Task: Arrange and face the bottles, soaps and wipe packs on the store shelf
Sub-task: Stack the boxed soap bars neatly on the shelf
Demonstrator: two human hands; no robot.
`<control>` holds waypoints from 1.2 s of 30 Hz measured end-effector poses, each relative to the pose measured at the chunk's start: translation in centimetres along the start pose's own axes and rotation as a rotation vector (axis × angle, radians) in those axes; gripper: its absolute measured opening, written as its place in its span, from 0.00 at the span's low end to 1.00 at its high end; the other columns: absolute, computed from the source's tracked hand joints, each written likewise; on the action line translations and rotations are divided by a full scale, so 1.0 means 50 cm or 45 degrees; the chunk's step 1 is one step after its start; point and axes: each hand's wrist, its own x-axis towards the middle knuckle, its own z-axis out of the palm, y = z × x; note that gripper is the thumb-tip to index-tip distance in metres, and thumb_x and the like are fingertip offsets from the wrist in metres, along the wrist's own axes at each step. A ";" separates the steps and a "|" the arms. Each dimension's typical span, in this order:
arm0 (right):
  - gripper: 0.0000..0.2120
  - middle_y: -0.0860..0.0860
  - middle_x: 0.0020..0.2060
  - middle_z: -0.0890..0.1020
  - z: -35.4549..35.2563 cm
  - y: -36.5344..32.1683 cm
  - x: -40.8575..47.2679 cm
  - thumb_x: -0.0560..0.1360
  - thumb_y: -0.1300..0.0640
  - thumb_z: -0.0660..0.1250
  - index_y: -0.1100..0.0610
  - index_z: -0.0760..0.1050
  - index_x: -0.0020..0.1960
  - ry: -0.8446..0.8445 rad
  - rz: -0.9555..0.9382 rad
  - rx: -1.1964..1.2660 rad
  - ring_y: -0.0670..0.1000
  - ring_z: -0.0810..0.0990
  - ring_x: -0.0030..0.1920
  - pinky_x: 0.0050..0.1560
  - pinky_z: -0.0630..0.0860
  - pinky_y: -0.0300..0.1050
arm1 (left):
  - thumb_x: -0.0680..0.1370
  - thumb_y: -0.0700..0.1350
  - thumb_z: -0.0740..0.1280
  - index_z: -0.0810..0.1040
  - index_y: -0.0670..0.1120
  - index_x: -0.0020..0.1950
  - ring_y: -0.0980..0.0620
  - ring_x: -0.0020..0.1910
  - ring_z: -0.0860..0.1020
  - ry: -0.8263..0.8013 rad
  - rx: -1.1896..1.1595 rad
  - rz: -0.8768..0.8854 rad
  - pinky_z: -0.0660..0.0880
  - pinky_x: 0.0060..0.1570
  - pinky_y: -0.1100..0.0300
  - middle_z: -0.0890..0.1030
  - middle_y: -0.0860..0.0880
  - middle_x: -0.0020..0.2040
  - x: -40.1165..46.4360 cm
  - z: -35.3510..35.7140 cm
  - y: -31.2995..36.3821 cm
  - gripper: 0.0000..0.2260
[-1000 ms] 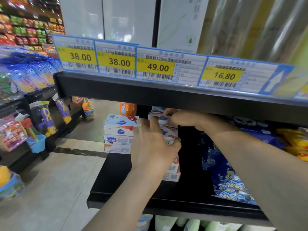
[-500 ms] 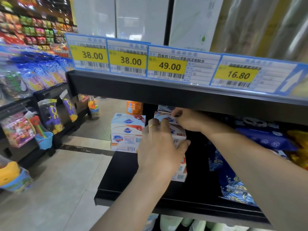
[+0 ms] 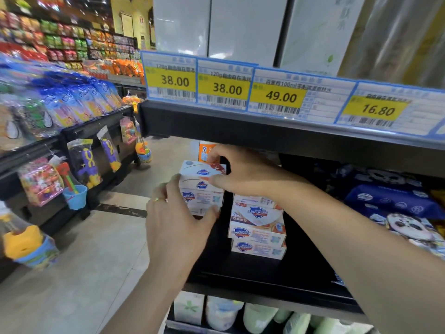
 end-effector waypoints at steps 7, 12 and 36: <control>0.18 0.44 0.51 0.77 0.029 -0.005 0.028 0.73 0.51 0.76 0.49 0.72 0.58 0.055 -0.072 -0.037 0.49 0.78 0.51 0.48 0.73 0.43 | 0.68 0.57 0.79 0.47 0.52 0.83 0.41 0.72 0.67 0.009 -0.054 -0.019 0.73 0.65 0.45 0.71 0.42 0.73 0.012 0.047 0.003 0.54; 0.17 0.46 0.54 0.76 0.027 -0.005 0.022 0.74 0.54 0.76 0.48 0.73 0.59 0.032 -0.067 0.002 0.49 0.77 0.55 0.53 0.75 0.44 | 0.68 0.60 0.79 0.45 0.53 0.83 0.39 0.70 0.71 0.037 -0.039 -0.039 0.74 0.64 0.42 0.70 0.40 0.73 0.023 0.065 0.003 0.56; 0.21 0.46 0.66 0.79 -0.060 0.045 -0.122 0.81 0.42 0.66 0.44 0.72 0.72 0.192 0.280 0.145 0.50 0.78 0.64 0.65 0.76 0.47 | 0.67 0.63 0.78 0.55 0.58 0.81 0.46 0.70 0.72 0.139 -0.310 -0.051 0.76 0.62 0.46 0.73 0.49 0.72 -0.045 -0.055 0.028 0.49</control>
